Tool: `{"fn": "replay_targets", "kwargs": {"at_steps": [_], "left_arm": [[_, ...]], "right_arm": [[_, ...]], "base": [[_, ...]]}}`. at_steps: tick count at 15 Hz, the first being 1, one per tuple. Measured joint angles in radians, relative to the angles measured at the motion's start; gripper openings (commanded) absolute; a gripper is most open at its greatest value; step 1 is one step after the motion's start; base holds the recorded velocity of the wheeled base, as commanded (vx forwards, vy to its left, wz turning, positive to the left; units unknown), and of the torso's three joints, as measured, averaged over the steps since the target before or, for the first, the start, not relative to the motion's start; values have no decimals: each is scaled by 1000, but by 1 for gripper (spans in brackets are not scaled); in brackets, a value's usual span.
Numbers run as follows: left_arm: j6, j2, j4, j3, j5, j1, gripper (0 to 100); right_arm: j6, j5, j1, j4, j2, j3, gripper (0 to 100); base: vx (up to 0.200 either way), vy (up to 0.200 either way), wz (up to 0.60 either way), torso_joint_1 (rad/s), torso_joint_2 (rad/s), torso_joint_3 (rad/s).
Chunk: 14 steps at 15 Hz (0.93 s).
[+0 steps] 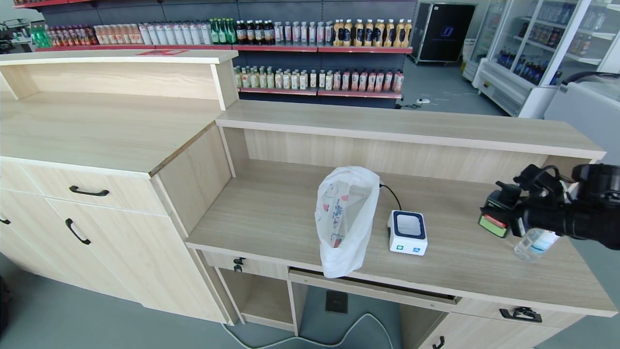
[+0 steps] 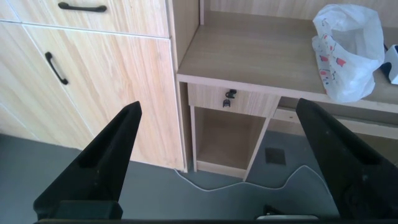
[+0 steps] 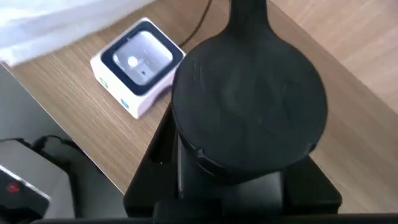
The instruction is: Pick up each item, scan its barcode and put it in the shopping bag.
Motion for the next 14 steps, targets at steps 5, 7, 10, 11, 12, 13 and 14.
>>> {"fn": "replay_targets", "kwargs": {"at_steps": [5,7,10,11,12,13,14], "left_arm": [[0,0,0,0,0,-1,100],[0,0,0,0,0,0,100],[0,0,0,0,0,0,100],[0,0,-1,0,0,0,100],[0,0,0,0,0,0,100],[0,0,1,0,0,-2,100],[0,0,0,0,0,0,100]], "right_arm": [[51,-17,-88,-157,-198,191,0],[155,-134,-18,-173,-230,168,0],[283,-365,155,-80,-226,-19,0],[323,-407,219,-50,-201,-100,0],[356,-425,267,-31,-163,-147,0],[384,-445,293,-36,-118,-176,0],[410,-454,318,-51,-69,-193,0]], "base": [[0,0,480,0,2,1],[0,0,600,12,7,0],[0,0,200,2,-2,-1],[0,0,0,0,0,0],[0,0,0,0,0,0],[0,0,0,0,0,0],[0,0,0,0,0,0]]}}
